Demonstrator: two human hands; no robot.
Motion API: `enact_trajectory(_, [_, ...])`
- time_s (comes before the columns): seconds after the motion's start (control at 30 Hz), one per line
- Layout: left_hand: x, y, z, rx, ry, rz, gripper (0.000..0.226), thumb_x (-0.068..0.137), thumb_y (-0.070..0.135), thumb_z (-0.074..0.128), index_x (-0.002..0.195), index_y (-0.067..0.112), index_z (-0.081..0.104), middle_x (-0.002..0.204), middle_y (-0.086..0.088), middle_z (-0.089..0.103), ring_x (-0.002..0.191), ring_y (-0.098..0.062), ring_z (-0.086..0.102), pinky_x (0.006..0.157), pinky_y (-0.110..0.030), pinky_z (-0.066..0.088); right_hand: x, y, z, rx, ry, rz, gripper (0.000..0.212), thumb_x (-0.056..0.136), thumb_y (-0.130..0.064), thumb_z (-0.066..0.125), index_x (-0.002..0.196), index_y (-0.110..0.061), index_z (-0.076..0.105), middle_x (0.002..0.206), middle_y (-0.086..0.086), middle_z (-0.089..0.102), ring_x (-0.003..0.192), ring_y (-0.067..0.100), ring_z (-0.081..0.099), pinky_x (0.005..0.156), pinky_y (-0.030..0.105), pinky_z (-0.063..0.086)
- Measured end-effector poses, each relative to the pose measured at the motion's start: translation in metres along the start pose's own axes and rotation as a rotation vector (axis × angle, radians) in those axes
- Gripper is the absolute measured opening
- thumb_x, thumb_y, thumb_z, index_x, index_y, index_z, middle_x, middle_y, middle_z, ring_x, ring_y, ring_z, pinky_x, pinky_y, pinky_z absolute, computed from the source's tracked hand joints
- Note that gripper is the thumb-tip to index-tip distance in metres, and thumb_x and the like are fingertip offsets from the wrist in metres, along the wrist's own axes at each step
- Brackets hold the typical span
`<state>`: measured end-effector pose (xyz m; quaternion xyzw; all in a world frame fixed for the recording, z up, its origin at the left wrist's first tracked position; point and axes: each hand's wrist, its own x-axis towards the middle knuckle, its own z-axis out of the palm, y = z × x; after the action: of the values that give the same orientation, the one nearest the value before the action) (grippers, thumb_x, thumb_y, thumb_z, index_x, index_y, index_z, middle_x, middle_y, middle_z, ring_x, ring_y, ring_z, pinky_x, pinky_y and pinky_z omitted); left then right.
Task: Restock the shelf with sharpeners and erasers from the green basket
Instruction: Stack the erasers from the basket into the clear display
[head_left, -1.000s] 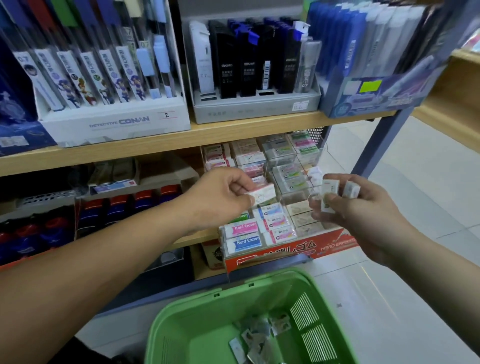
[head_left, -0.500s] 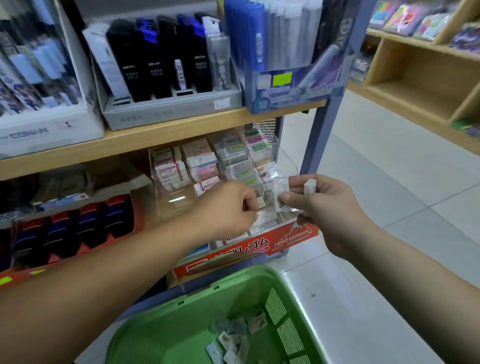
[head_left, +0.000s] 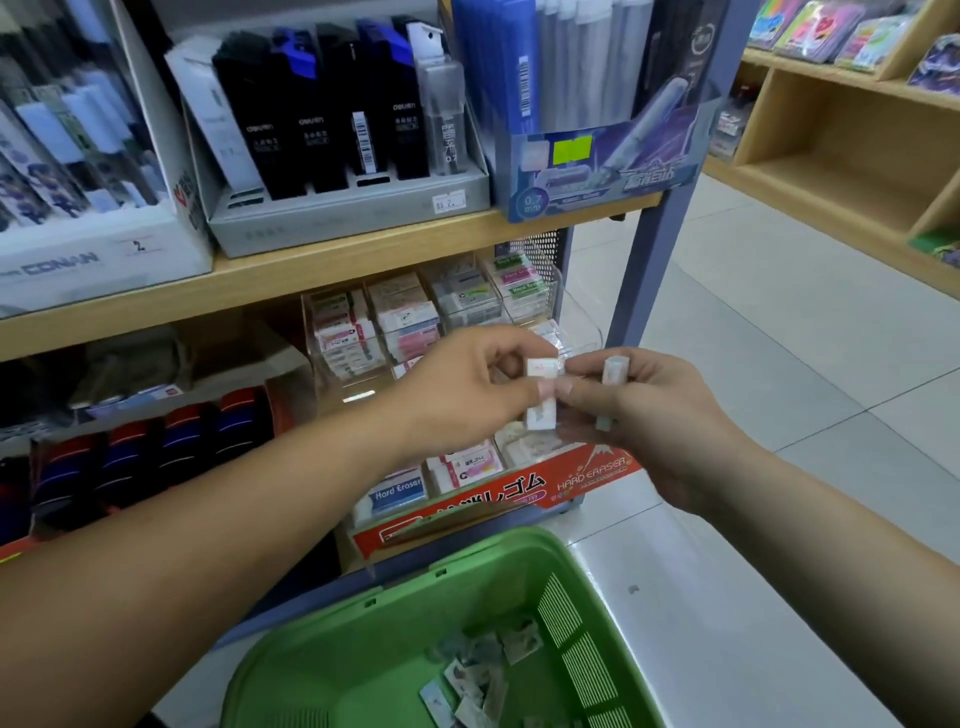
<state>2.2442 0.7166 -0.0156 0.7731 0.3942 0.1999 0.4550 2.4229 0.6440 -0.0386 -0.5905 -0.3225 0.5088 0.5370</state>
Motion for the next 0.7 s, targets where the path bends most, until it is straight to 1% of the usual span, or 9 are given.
enact_trajectory(0.07, [0.003, -0.002, -0.002, -0.011, 0.030, -0.035, 0.037, 0.104, 0.022, 0.061, 0.140, 0.029, 0.059, 0.111, -0.005, 0.061, 0.077, -0.024, 0.075, 0.062, -0.048, 0.063, 0.002, -0.007, -0.008, -0.052, 0.127, -0.035, 0.026, 0.091, -0.021, 0.080, 0.106, -0.001, 0.071, 0.081, 0.016, 0.077, 0.065, 0.026, 0.075, 0.061, 0.038, 0.064])
enact_trajectory(0.13, [0.006, -0.005, -0.007, -0.005, 0.040, -0.069, 0.040, 0.107, 0.021, 0.054, 0.145, 0.032, 0.052, 0.116, 0.001, 0.059, 0.077, -0.018, 0.077, 0.064, -0.045, 0.065, 0.004, -0.012, -0.020, -0.147, 0.251, -0.076, 0.031, 0.093, -0.033, 0.078, 0.102, -0.005, 0.071, 0.063, 0.006, 0.071, 0.047, 0.017, 0.062, 0.045, 0.030, 0.054])
enact_trajectory(0.2, [0.009, -0.009, -0.010, 0.017, 0.040, -0.088, 0.045, 0.105, 0.017, 0.057, 0.146, 0.035, 0.050, 0.114, 0.003, 0.059, 0.080, -0.017, 0.076, 0.069, -0.038, 0.065, 0.005, -0.011, -0.028, -0.191, 0.298, -0.084, 0.035, 0.095, -0.039, 0.073, 0.099, -0.005, 0.070, 0.053, -0.001, 0.063, 0.039, 0.012, 0.052, 0.040, 0.027, 0.042])
enact_trajectory(0.3, [0.017, -0.013, -0.014, 0.132, 0.050, -0.100, 0.049, 0.096, 0.006, 0.068, 0.136, 0.030, 0.055, 0.110, 0.004, 0.060, 0.090, -0.016, 0.068, 0.077, -0.032, 0.062, 0.005, -0.010, -0.027, -0.112, 0.281, -0.013, 0.032, 0.101, -0.040, 0.065, 0.100, -0.008, 0.068, 0.065, 0.003, 0.061, 0.045, 0.013, 0.054, 0.042, 0.027, 0.044])
enact_trajectory(0.37, [0.029, -0.014, -0.017, 0.157, 0.126, -0.122, 0.034, 0.092, 0.005, 0.071, 0.119, 0.026, 0.064, 0.107, 0.003, 0.065, 0.095, -0.017, 0.068, 0.076, -0.027, 0.061, 0.007, -0.012, -0.024, -0.019, 0.244, 0.028, 0.022, 0.102, -0.028, 0.061, 0.108, -0.008, 0.067, 0.077, 0.007, 0.061, 0.061, 0.019, 0.059, 0.055, 0.040, 0.055])
enact_trajectory(0.4, [0.037, -0.013, -0.018, 0.166, 0.160, -0.132, 0.028, 0.091, 0.006, 0.072, 0.109, 0.026, 0.066, 0.103, 0.002, 0.067, 0.093, -0.017, 0.069, 0.075, -0.026, 0.061, 0.010, -0.013, -0.022, 0.014, 0.226, 0.034, 0.020, 0.102, -0.023, 0.059, 0.111, -0.007, 0.067, 0.081, 0.008, 0.061, 0.065, 0.022, 0.061, 0.061, 0.046, 0.058])
enact_trajectory(0.5, [0.066, -0.009, -0.019, 0.152, 0.207, -0.155, 0.018, 0.090, 0.010, 0.075, 0.097, 0.025, 0.067, 0.088, 0.001, 0.072, 0.078, -0.017, 0.073, 0.076, -0.035, 0.064, 0.018, -0.012, -0.016, 0.013, 0.199, -0.025, 0.015, 0.102, -0.021, 0.059, 0.109, -0.012, 0.068, 0.074, 0.005, 0.069, 0.055, 0.023, 0.066, 0.057, 0.040, 0.057])
enact_trajectory(0.6, [0.092, -0.003, -0.012, 0.215, 0.216, -0.169, 0.012, 0.092, 0.020, 0.076, 0.102, 0.024, 0.069, 0.086, 0.010, 0.068, 0.072, -0.002, 0.064, 0.057, -0.007, 0.049, 0.023, -0.012, -0.011, 0.023, 0.231, -0.055, 0.010, 0.102, -0.021, 0.061, 0.102, -0.017, 0.070, 0.082, 0.013, 0.075, 0.065, 0.040, 0.070, 0.065, 0.050, 0.061])
enact_trajectory(0.7, [0.111, -0.005, -0.002, 0.325, 0.149, -0.156, 0.010, 0.087, 0.020, 0.082, 0.095, 0.023, 0.075, 0.086, 0.012, 0.070, 0.080, -0.006, 0.066, 0.061, -0.006, 0.048, 0.028, -0.009, -0.013, 0.100, 0.231, -0.021, 0.011, 0.101, -0.016, 0.061, 0.102, -0.012, 0.071, 0.082, 0.018, 0.065, 0.052, 0.024, 0.060, 0.050, 0.035, 0.052])
